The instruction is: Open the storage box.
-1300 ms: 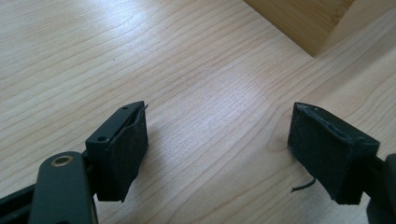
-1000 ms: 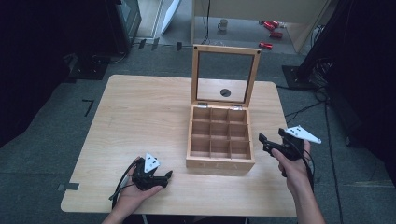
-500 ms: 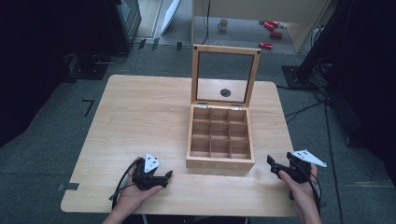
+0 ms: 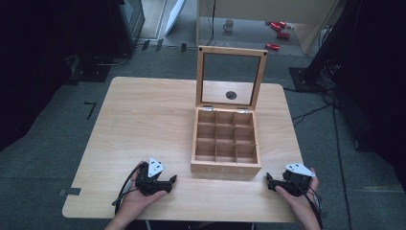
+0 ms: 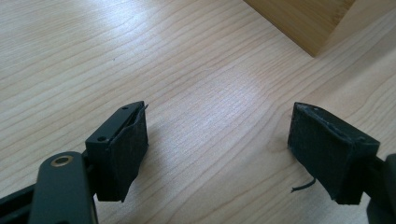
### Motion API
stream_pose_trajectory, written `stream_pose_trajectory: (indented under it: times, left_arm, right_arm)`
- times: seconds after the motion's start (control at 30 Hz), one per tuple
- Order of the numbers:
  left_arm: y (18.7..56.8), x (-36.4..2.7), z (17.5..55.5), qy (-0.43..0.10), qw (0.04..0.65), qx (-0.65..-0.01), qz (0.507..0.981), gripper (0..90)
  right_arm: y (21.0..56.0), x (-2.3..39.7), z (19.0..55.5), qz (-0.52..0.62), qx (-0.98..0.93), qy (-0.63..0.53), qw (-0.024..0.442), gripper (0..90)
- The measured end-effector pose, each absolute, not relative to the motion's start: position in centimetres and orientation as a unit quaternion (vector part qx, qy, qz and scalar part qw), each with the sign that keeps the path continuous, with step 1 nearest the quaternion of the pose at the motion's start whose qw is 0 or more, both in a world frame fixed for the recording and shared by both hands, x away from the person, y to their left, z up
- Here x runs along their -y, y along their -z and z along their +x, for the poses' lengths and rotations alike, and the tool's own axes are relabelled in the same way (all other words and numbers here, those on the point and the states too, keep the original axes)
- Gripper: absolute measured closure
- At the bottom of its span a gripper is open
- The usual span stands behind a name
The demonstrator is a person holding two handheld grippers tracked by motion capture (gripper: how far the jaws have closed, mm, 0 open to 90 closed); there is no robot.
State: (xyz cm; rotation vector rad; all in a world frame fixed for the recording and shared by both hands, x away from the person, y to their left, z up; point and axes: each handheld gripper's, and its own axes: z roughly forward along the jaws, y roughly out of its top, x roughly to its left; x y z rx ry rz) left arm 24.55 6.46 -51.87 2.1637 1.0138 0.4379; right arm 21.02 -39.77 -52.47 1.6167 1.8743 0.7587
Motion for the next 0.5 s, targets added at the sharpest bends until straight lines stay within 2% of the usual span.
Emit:
stream_pose_trajectory:
  times: [0.13, 0.4, 0.5]
  left_arm:
    - [51.87, -6.45, 24.54, -0.169, 0.349, -0.391, 0.835, 20.6]
    - [51.88, -6.45, 24.51, -0.169, 0.348, -0.393, 0.834, 20.6]
    - [51.84, -6.53, 24.55, -0.173, 0.338, -0.399, 0.835, 13.5]
  right_arm:
    - [52.64, 40.29, 21.21, 0.607, -0.695, -0.300, 0.241, 0.0]
    - [52.64, 40.34, 21.23, 0.605, -0.697, -0.300, 0.240, 0.0]
    - [52.64, 40.35, 21.24, 0.605, -0.697, -0.300, 0.240, 0.0]
